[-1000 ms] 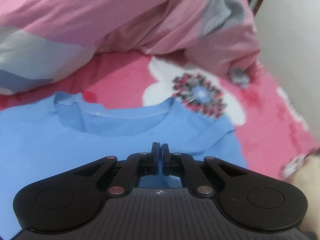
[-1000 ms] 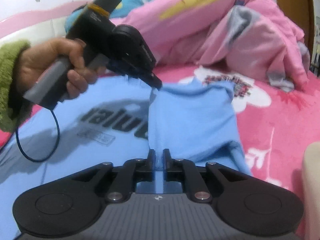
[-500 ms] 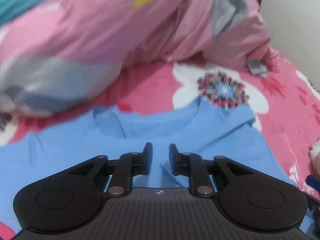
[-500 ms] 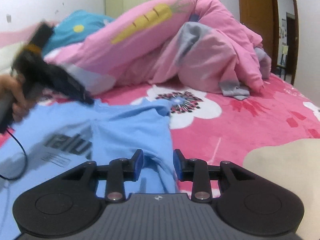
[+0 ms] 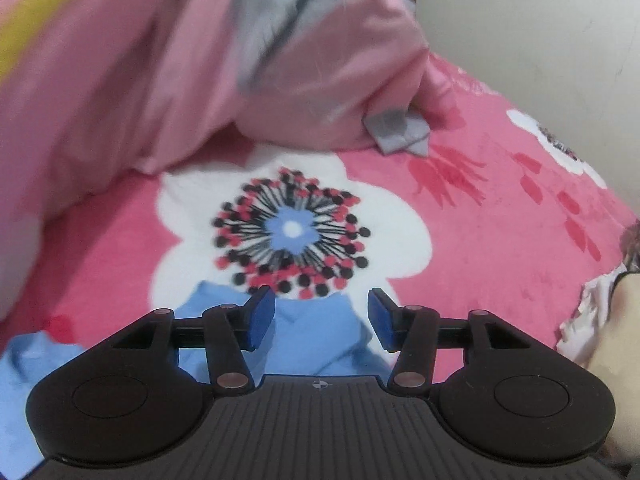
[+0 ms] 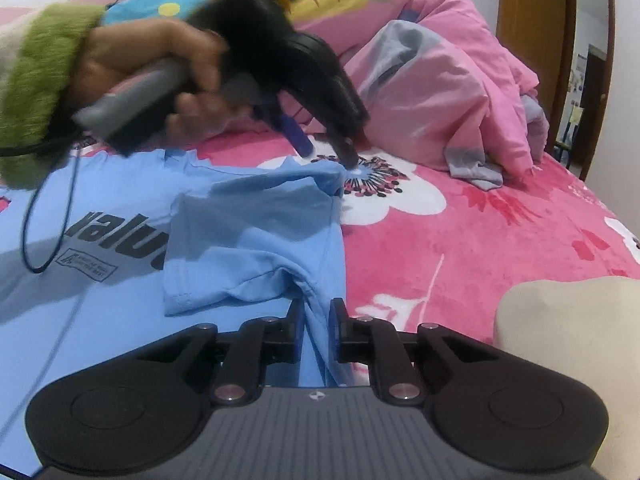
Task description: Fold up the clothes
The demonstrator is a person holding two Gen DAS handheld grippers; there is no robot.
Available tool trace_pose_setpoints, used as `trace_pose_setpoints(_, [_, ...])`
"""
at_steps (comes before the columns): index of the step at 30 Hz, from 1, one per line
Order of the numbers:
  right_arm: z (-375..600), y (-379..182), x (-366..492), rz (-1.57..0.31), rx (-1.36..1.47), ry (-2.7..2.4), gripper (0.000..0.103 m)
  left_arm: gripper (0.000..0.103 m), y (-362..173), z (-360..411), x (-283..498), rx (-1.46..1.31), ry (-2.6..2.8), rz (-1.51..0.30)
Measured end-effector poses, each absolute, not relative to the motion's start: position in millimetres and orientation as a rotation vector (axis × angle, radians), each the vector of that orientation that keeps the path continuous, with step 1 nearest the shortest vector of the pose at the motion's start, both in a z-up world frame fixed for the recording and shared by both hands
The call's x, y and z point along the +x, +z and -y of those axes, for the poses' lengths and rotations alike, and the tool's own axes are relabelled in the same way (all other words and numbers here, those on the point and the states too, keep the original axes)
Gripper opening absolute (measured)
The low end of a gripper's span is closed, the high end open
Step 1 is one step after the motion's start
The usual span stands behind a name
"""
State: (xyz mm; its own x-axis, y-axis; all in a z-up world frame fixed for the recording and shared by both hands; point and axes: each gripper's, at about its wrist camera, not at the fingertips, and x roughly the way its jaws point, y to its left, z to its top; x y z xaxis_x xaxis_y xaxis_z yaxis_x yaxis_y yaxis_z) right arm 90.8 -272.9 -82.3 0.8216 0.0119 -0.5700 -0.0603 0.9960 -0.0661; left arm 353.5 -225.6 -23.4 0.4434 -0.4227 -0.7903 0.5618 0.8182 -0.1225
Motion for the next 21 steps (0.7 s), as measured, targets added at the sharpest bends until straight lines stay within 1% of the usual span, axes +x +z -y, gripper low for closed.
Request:
trace_pose_setpoints(3, [274, -83, 91, -0.607, -0.079, 0.038, 0.014, 0.046, -33, 228, 368, 0.114, -0.624, -1.007])
trace_pose_setpoints(4, [274, -84, 91, -0.608, -0.078, 0.039, 0.014, 0.038, -37, 227, 371, 0.091, -0.627, -1.038])
trace_pose_setpoints(5, [275, -84, 91, -0.609, -0.077, 0.039, 0.014, 0.032, -40, 226, 374, 0.069, -0.629, -1.065])
trace_pose_setpoints(6, [275, -84, 91, -0.609, -0.076, 0.039, 0.014, 0.03, -42, 224, 375, 0.055, -0.631, -1.083])
trace_pose_setpoints(7, [275, -84, 91, -0.61, -0.075, 0.039, 0.014, 0.021, -44, 224, 377, 0.044, -0.632, -1.098])
trace_pose_setpoints(8, [275, -84, 91, -0.61, -0.074, 0.039, 0.014, 0.011, -46, 222, 378, 0.036, -0.631, -1.11])
trace_pose_setpoints(11, [276, -84, 91, -0.611, -0.076, 0.038, 0.014, 0.006, -50, 215, 382, -0.039, -0.616, -1.124])
trace_pose_setpoints(16, [274, -86, 91, -0.628, -0.093, 0.029, 0.012, 0.005, -54, 192, 391, -0.296, -0.626, -1.096])
trace_pose_setpoints(21, [275, -87, 90, -0.635, -0.09, 0.018, 0.011, 0.005, -69, 181, 400, -0.473, -0.619, -1.054])
